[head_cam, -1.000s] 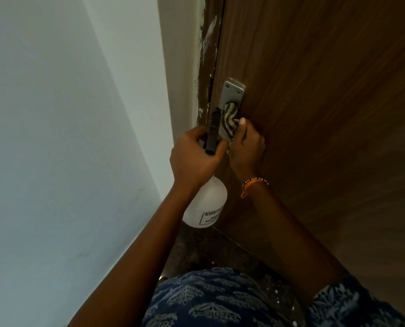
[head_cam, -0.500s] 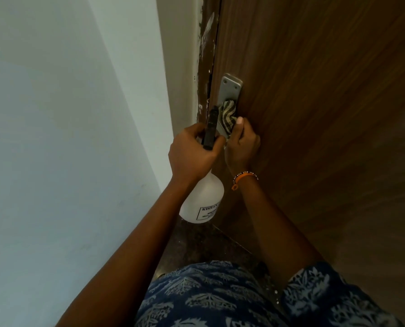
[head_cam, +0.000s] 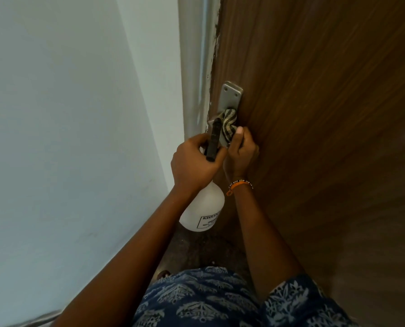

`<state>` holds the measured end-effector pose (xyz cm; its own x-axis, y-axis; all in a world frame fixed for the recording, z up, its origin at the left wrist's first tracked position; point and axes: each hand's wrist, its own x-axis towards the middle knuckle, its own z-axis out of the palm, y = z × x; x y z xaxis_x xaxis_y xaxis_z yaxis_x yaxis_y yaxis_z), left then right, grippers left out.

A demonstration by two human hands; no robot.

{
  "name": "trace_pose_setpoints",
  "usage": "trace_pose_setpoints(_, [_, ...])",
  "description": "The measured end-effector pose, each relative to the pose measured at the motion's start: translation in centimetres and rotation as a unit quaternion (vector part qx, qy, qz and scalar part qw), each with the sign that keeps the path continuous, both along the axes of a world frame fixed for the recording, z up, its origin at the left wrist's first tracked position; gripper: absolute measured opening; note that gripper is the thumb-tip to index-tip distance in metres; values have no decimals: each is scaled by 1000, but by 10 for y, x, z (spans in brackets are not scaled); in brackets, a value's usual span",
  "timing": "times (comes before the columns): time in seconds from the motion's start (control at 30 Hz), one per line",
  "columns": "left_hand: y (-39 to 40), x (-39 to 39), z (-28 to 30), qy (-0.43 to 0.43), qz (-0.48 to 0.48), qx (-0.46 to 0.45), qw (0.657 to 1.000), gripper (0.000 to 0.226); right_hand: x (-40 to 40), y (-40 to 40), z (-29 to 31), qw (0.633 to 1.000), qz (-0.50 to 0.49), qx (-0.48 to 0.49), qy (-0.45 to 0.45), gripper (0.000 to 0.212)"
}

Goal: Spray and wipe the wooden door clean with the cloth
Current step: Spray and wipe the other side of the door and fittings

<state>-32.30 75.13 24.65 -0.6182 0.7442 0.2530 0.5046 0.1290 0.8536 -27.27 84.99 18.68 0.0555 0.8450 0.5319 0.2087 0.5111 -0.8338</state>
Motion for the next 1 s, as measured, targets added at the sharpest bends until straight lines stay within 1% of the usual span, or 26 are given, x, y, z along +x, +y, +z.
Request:
trace_pose_setpoints(0.13, [-7, -4, 9, -13, 10, -3, 1000, 20, 2, -20, -1, 1000, 20, -5, -10, 41])
trace_pose_setpoints(0.23, [-20, -9, 10, -29, 14, 1, 999, 22, 8, -36, 2, 998, 22, 18, -60, 40])
trace_pose_setpoints(0.3, [-31, -13, 8, -35, 11, 1, 999, 23, 15, -49, 10, 992, -3, 69, -103, 38])
trace_pose_setpoints(0.37, [-40, -18, 7, -41, 5, -3, 999, 24, 21, -57, 29, 982, -29, 147, -111, 36])
trace_pose_setpoints(0.43, [-51, -22, 7, -49, -3, -9, 999, 24, 27, -59, 54, 964, -32, 230, -130, 30])
trace_pose_setpoints(0.47, [-56, -22, 9, -51, -8, -11, 999, 25, 29, -59, 65, 951, -31, 257, -170, 27])
trace_pose_setpoints(0.5, [-60, -23, 9, -53, -14, -13, 998, 25, 29, -59, 72, 933, -32, 273, -233, 26])
trace_pose_setpoints(0.57, [-70, -23, 9, -58, -18, -14, 998, 25, 28, -62, 78, 882, -38, 292, -368, 31])
trace_pose_setpoints(0.6, [-74, -23, 9, -60, -21, -12, 998, 24, 27, -64, 80, 862, -40, 292, -412, 34])
trace_pose_setpoints(0.63, [-77, -23, 8, -62, -23, -12, 998, 23, 27, -69, 82, 854, -42, 283, -435, 36])
trace_pose_setpoints(0.67, [-80, -23, 7, -64, -25, -13, 998, 23, 28, -75, 83, 854, -42, 267, -444, 35])
trace_pose_setpoints(0.77, [-89, -21, 7, -67, -34, -9, 997, 25, 40, -92, 80, 880, -23, 198, -432, 25])
trace_pose_setpoints(0.83, [-94, -22, 6, -66, -36, -6, 997, 27, 48, -99, 85, 895, 6, 111, -432, 22])
trace_pose_setpoints(0.87, [-96, -23, 6, -64, -35, -5, 997, 27, 50, -99, 91, 889, 27, 64, -452, 24])
trace_pose_setpoints(0.9, [-98, -24, 6, -62, -32, -4, 998, 27, 50, -95, 100, 872, 47, 31, -485, 26])
trace_pose_setpoints(1.0, [-104, -29, 8, -59, -22, 3, 998, 27, 43, -89, 128, 806, 98, -38, -582, 30])
